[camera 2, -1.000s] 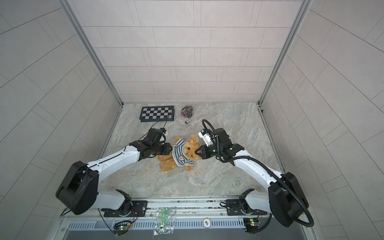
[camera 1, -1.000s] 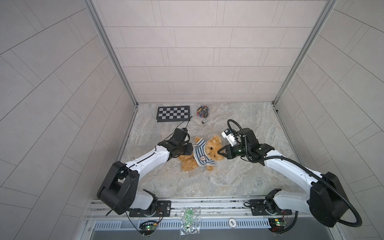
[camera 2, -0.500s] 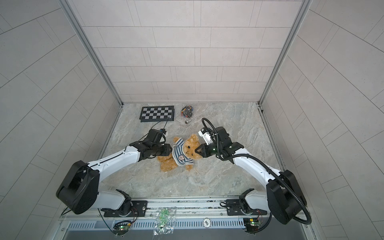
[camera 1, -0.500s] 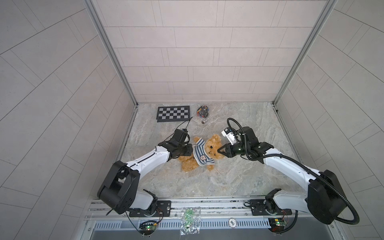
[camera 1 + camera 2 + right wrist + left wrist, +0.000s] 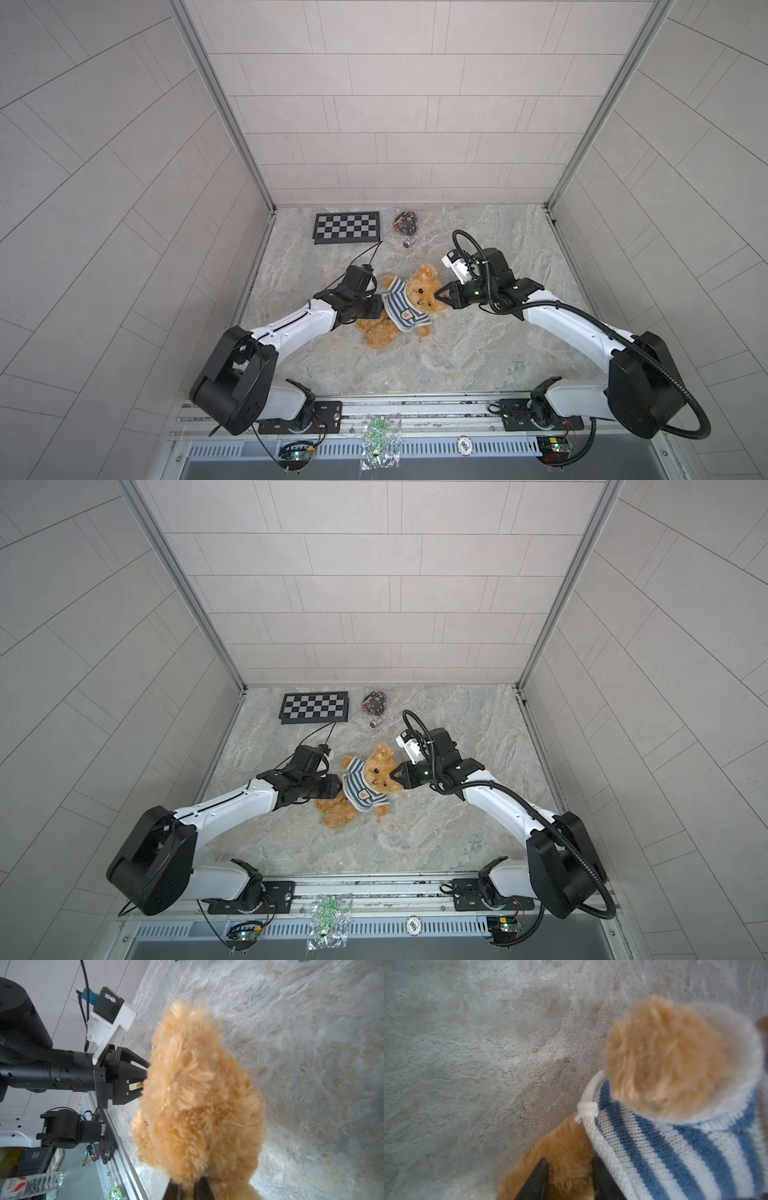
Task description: Dress the teddy bear
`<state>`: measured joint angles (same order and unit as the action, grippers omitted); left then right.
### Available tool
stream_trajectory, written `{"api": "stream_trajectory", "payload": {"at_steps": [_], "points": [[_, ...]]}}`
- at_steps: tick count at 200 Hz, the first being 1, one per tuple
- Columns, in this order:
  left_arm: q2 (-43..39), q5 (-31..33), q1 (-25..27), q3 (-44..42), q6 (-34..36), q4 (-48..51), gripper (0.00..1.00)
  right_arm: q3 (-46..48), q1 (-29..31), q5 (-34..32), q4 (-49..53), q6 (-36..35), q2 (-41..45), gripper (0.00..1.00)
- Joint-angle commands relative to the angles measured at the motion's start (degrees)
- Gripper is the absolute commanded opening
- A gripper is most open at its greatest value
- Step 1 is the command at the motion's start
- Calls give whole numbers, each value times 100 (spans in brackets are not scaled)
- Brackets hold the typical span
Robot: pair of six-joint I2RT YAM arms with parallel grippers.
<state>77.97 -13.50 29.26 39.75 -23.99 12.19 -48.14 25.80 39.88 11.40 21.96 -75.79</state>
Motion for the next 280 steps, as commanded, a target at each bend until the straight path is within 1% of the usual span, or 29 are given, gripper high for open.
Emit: {"api": "stream_trajectory", "payload": {"at_steps": [1,31,42,56,68,84,87,109,129,153,174,202,220,222,226,280], "points": [[-240,-65,-8,-175,-81,100,39,-103,-24,-58,82,-117,-67,5],[-501,-227,-8,-487,-247,14,39,-134,-25,-62,4,-140,-120,0],[-623,-290,-8,-614,-294,-9,40,-143,-27,-39,-47,-130,-137,0],[-783,-563,-8,-775,-418,-165,41,-142,-26,-7,-125,-163,-139,0],[-888,-762,-8,-842,-494,-212,41,-158,-17,41,-145,-270,-132,0],[-1089,-851,-8,-822,-553,-152,42,-228,25,59,-7,-539,-82,0],[-1132,-859,-166,-812,-556,-128,42,-237,32,60,20,-604,-65,0],[-1381,-931,-297,-582,-502,148,42,-295,100,81,275,-1176,95,0],[-1592,-714,-297,-177,-281,682,45,-465,153,31,664,-1638,185,0],[-1763,-438,-306,352,-11,1216,45,-723,268,-78,1104,-2040,189,0],[-1614,-289,-288,791,98,1515,43,-855,361,-173,1249,-2169,188,0],[-1268,-250,-194,1148,125,1493,40,-986,510,-273,1325,-2180,212,0],[-1027,-115,-95,1282,99,1420,38,-1013,588,-326,1300,-2143,281,0],[-1001,-93,47,1299,94,1412,38,-1020,596,-330,1301,-2143,288,0],[-943,-58,122,1326,83,1401,37,-1024,608,-335,1297,-2138,307,0],[-353,48,403,1594,2,1173,30,-1127,750,-366,1392,-2165,356,0]]}}
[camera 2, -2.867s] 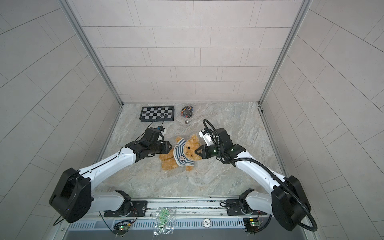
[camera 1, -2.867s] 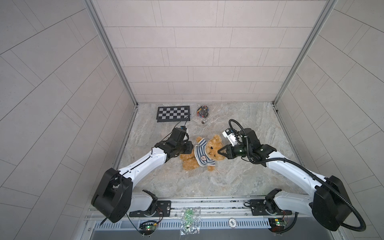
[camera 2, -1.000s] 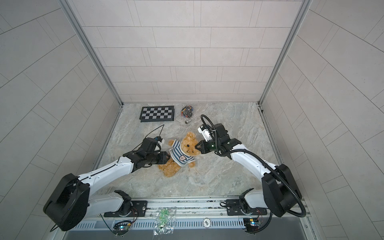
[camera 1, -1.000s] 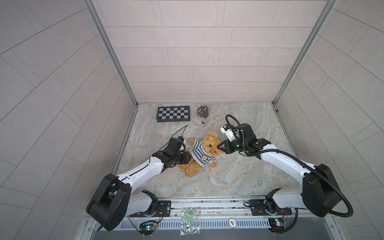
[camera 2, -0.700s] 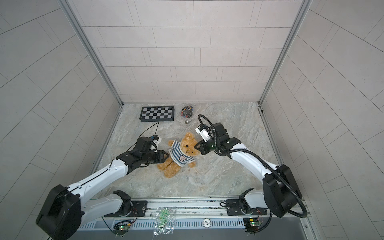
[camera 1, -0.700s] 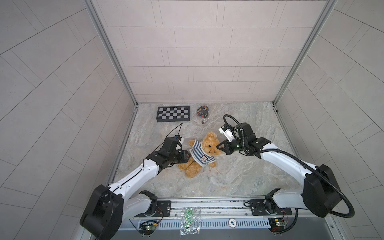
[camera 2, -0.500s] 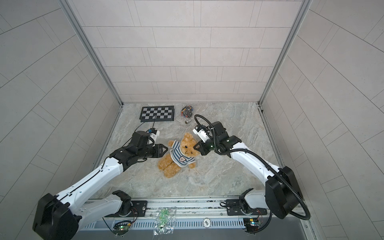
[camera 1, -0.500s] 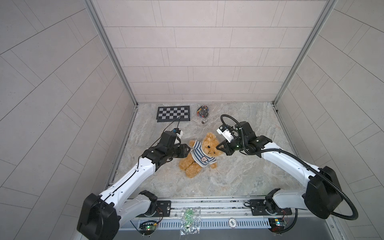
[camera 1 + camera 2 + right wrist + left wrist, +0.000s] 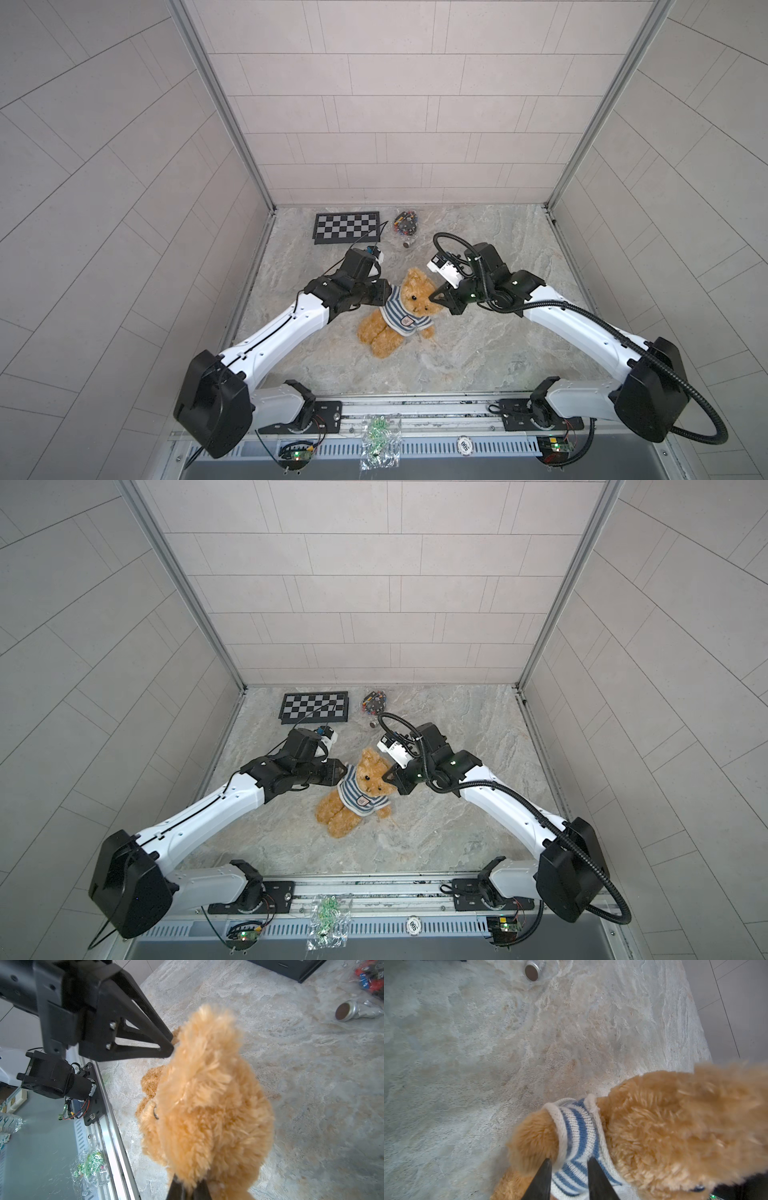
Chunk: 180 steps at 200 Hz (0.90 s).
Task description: Dress the teddy bear
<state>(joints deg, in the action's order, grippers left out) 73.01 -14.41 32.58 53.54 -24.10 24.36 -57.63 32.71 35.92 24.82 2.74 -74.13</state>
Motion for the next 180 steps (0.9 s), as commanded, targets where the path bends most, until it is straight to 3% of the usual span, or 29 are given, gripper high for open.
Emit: {"api": "stream_trajectory", "payload": {"at_steps": [1,95,124,180], "points": [[152,140,72,221,12,-45,30,-179,60,29,54,-246,193,0],[240,338,91,87,-130,-221,18,-183,164,-23,92,-254,272,0],[223,485,91,95,-126,-154,0,-161,166,-46,148,-278,325,0],[56,654,-38,-105,-137,-85,0,-104,166,-96,245,-318,456,0]]}}
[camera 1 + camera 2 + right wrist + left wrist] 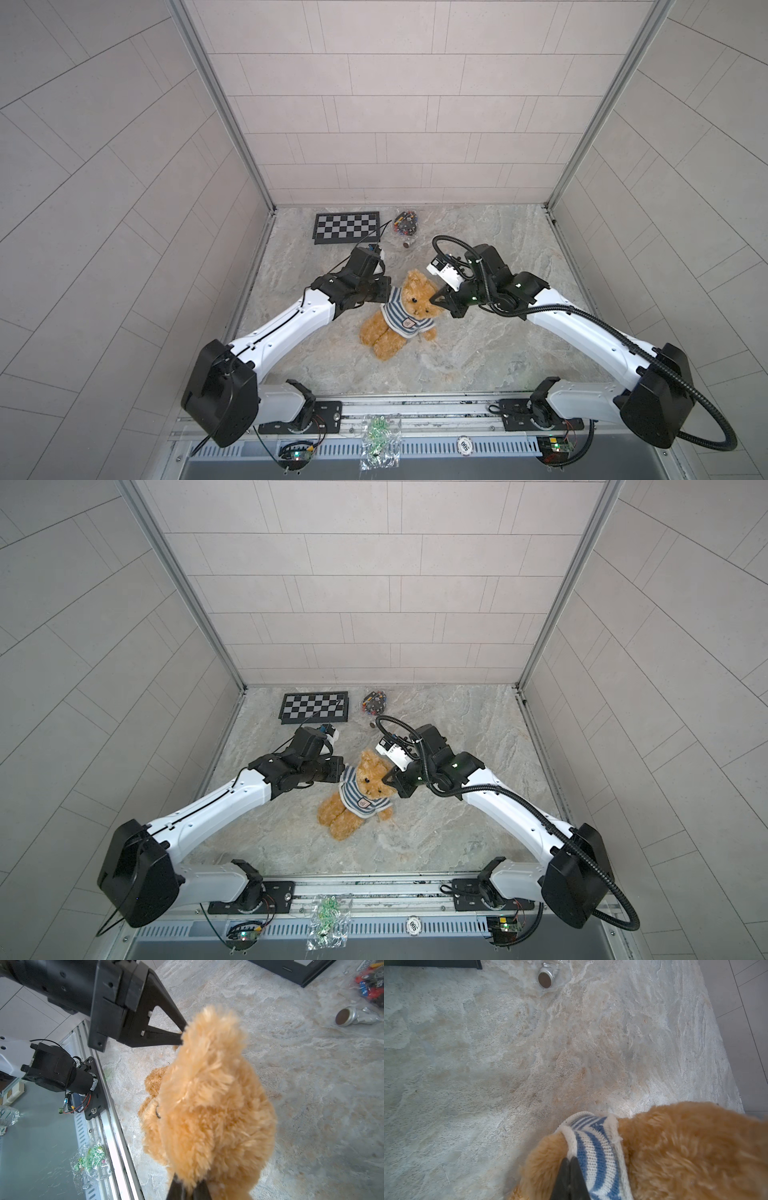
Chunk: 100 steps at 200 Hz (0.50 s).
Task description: Dress the teddy bear
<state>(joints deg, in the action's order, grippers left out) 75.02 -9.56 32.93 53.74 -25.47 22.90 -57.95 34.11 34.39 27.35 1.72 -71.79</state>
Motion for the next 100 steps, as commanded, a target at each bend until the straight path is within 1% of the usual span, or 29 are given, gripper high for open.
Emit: {"api": "stream_trajectory", "payload": {"at_steps": [1,32,100], "points": [[-146,171,-79,-130,0,64,0,-69,26,54,-10,-216,225,0],[-215,-170,-297,-370,-150,-178,0,-67,34,41,3,-233,245,0],[-375,-244,-246,-417,-125,-151,0,-84,87,37,-50,-207,216,0]]}}
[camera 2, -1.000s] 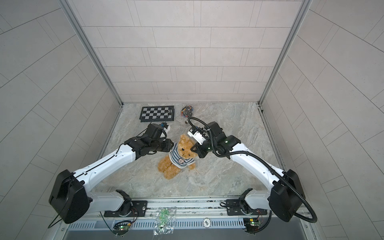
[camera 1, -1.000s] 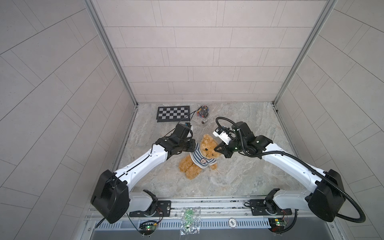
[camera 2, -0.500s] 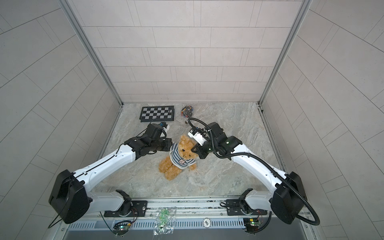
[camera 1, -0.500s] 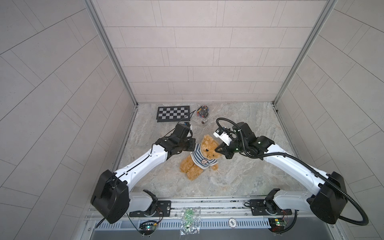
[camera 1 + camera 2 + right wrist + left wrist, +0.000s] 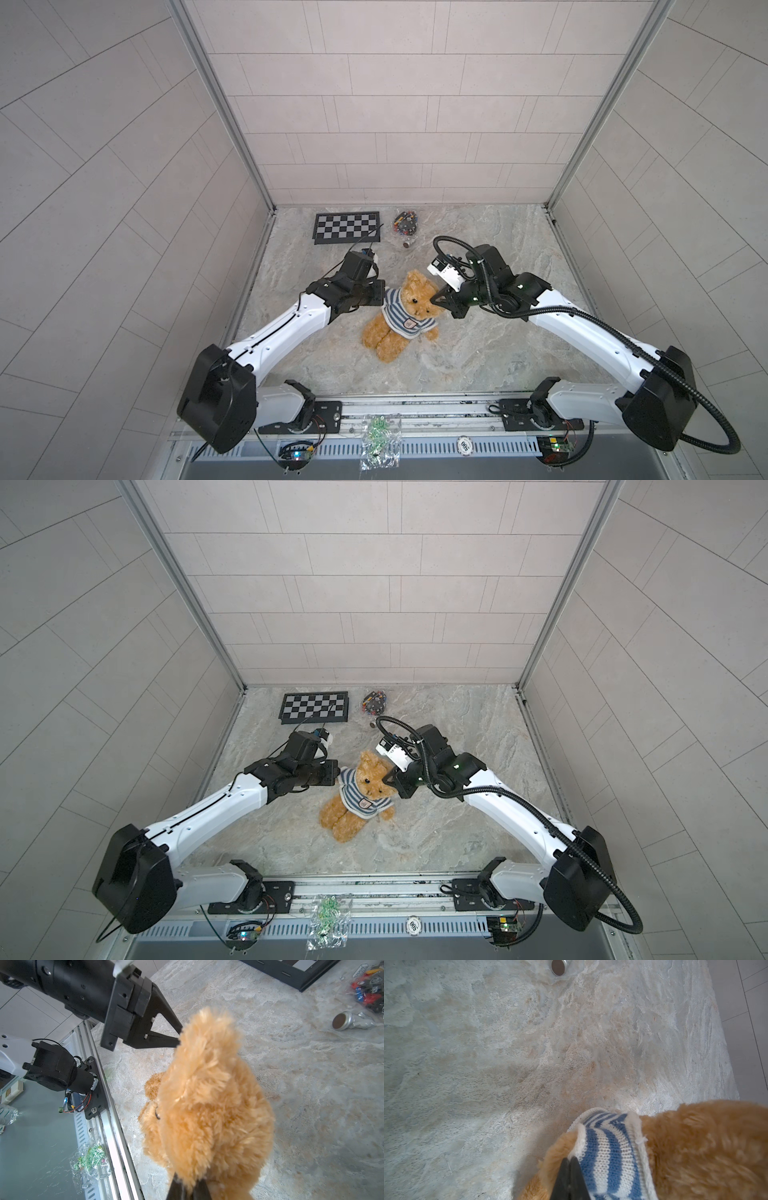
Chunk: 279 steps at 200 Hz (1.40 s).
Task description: Dress the teddy bear
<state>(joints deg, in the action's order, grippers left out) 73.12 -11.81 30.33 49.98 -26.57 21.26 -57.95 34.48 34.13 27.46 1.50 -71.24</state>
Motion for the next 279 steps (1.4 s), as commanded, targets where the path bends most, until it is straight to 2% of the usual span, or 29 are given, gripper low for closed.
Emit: {"api": "stream_trajectory", "payload": {"at_steps": [1,12,40,63,96,117,148,180,206,226,264,279], "points": [[-193,-16,16,-32,-15,16,0,-89,50,61,-59,-185,162,0],[-305,-13,42,-10,4,90,0,-102,50,50,-54,-185,160,0],[-756,-91,110,-10,65,382,26,-128,50,24,-26,-202,161,0],[-1232,-117,188,-238,-46,581,37,-155,50,26,17,-220,142,0],[-1916,-324,470,-1007,-598,201,43,-215,50,-31,-2,-140,95,0],[-2193,-325,826,-1582,-1119,-414,45,-281,48,-250,-108,245,-25,0],[-2057,199,1469,-2135,-1931,-1406,48,-374,15,-480,-200,958,-271,0],[-1550,814,1844,-2404,-2518,-2244,47,-155,15,-368,-515,1405,-234,0],[-1137,1263,1872,-2332,-2658,-2401,43,10,15,-349,-693,1588,-92,0],[-811,1365,1872,-2137,-2621,-2469,41,47,15,-320,-708,1619,-32,0],[-485,1612,1873,-2013,-2761,-2248,30,78,15,-354,-674,1597,57,0],[-459,1633,1873,-2098,-2797,-2363,21,83,15,-330,-682,1608,74,0]]}}
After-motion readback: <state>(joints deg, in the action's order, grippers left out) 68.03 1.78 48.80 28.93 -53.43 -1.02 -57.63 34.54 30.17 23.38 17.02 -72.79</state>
